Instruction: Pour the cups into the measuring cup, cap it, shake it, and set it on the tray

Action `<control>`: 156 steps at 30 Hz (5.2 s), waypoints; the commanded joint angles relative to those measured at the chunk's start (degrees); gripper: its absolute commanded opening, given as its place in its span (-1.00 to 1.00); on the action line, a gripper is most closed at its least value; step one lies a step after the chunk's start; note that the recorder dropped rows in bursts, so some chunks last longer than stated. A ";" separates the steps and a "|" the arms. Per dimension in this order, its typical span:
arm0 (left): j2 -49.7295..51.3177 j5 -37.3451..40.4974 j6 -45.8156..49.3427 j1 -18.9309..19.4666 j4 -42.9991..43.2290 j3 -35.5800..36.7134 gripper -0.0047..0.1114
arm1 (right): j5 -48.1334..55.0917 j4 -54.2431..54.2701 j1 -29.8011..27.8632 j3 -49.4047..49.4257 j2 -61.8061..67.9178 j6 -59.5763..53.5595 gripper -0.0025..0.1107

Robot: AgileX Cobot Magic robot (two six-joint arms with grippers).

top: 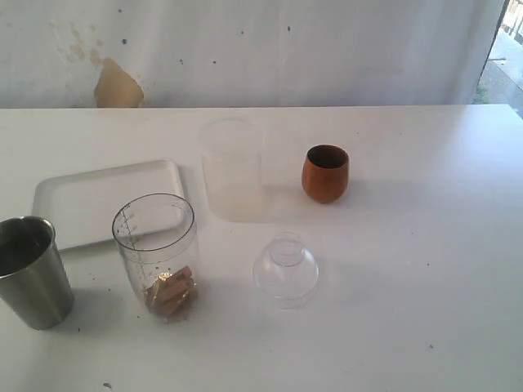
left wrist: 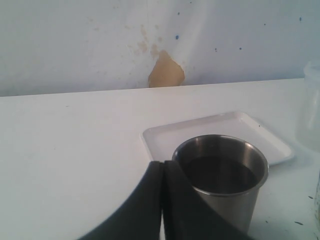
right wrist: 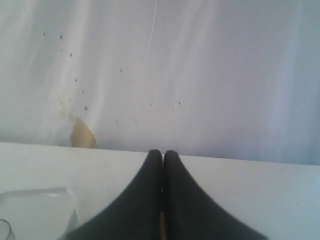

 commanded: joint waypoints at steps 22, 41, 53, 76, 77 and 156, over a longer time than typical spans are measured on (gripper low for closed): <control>-0.24 0.08 -0.28 0.13 -0.10 0.35 -0.92 | 8.57 15.46 -2.65 8.08 -26.72 -17.05 -0.96; -0.24 0.10 -0.18 0.13 -0.10 0.35 -0.92 | 12.66 37.82 -21.42 29.19 -26.72 -53.54 -0.96; -0.24 0.10 -0.18 0.13 -0.10 0.35 -0.92 | 12.66 37.97 -21.42 29.19 -26.72 -54.28 -0.96; -0.24 -21.45 -16.74 0.13 -5.66 0.35 -0.90 | 12.66 37.97 -21.42 29.19 -26.72 -53.18 -0.96; -0.24 -21.60 -16.74 0.13 -3.96 0.35 -0.83 | 12.66 37.97 -21.42 29.19 -26.72 -53.39 -0.96; 97.82 -75.00 -15.57 0.13 19.21 -2.30 0.83 | 12.66 37.97 -21.42 29.19 -26.72 -53.39 -0.96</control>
